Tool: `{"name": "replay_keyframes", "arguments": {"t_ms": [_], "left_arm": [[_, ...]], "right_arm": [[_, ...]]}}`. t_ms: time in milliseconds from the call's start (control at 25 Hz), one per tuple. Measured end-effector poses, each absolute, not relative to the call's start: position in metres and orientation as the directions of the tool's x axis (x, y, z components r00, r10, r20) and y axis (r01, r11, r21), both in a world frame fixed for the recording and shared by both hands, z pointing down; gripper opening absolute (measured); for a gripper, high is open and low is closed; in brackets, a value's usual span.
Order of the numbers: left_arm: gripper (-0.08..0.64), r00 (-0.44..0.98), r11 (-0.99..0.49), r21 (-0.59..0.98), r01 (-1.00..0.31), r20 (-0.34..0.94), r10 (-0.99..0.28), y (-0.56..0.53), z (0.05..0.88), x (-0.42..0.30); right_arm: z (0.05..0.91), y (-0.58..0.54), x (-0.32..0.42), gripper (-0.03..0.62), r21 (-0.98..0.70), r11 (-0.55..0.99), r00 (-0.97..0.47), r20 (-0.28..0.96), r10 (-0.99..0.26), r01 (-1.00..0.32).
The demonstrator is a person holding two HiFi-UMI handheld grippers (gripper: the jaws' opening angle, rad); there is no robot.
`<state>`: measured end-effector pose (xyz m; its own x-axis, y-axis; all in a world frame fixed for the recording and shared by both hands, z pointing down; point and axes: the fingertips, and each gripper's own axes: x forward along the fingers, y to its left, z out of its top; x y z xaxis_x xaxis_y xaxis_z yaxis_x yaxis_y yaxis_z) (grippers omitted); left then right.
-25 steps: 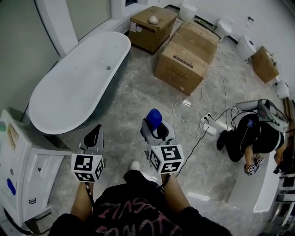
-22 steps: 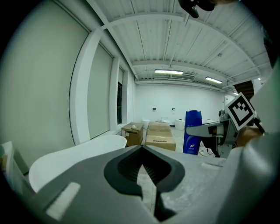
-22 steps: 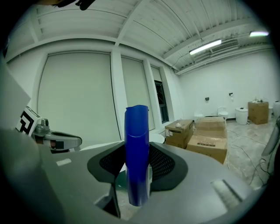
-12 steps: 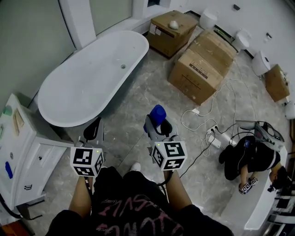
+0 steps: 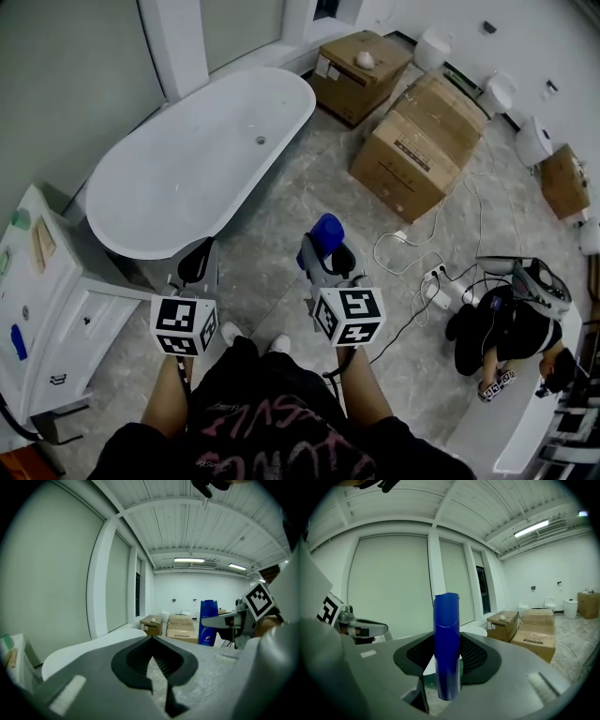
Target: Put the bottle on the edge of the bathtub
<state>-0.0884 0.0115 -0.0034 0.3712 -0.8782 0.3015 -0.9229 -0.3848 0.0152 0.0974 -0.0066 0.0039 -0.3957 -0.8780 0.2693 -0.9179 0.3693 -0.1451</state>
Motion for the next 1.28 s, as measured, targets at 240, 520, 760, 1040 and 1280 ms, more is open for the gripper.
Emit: {"name": "replay_keyframes", "arguments": {"t_ms": [240, 520, 760, 1040, 1280], "left_arm": [[0.001, 0.386, -0.395, 0.028, -0.918, 0.294, -0.875, 0.001, -0.003, -0.110], [0.001, 0.388, -0.394, 0.035, -0.918, 0.274, -0.880, -0.009, -0.011, -0.135], [0.000, 0.373, -0.374, 0.051, -0.926, 0.271, -0.887, -0.012, -0.011, -0.157], [0.002, 0.311, -0.309, 0.047, -0.950, 0.261, -0.914, -0.022, -0.015, -0.171], [0.000, 0.243, -0.237, 0.056, -0.970, 0.266, -0.933, -0.032, -0.010, -0.162]], "right_arm": [[0.000, -0.016, 0.078, 0.187, -0.137, 0.351, -0.376, 0.266, -0.888, -0.926], [-0.009, -0.025, 0.053, 0.187, -0.123, 0.347, -0.368, 0.258, -0.893, -0.930], [-0.015, -0.032, 0.032, 0.187, -0.112, 0.364, -0.381, 0.250, -0.890, -0.925], [-0.016, -0.052, 0.018, 0.187, -0.104, 0.415, -0.428, 0.244, -0.870, -0.904], [-0.014, -0.075, 0.017, 0.187, -0.093, 0.499, -0.505, 0.248, -0.826, -0.862]]}}
